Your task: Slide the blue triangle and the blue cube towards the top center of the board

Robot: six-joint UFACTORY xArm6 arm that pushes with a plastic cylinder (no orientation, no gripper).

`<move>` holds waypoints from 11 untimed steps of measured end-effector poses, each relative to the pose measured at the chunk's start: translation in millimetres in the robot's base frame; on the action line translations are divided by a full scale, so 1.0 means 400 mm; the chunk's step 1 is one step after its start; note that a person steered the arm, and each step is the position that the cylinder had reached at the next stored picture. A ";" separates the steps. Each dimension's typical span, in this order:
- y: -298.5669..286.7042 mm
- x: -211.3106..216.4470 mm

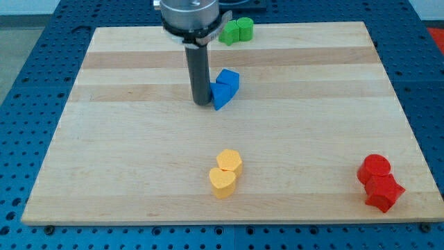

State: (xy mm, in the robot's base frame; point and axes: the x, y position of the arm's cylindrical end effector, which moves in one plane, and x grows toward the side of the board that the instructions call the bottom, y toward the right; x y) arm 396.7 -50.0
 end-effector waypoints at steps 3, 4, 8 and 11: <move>-0.030 0.037; -0.012 0.067; 0.085 -0.055; 0.097 -0.056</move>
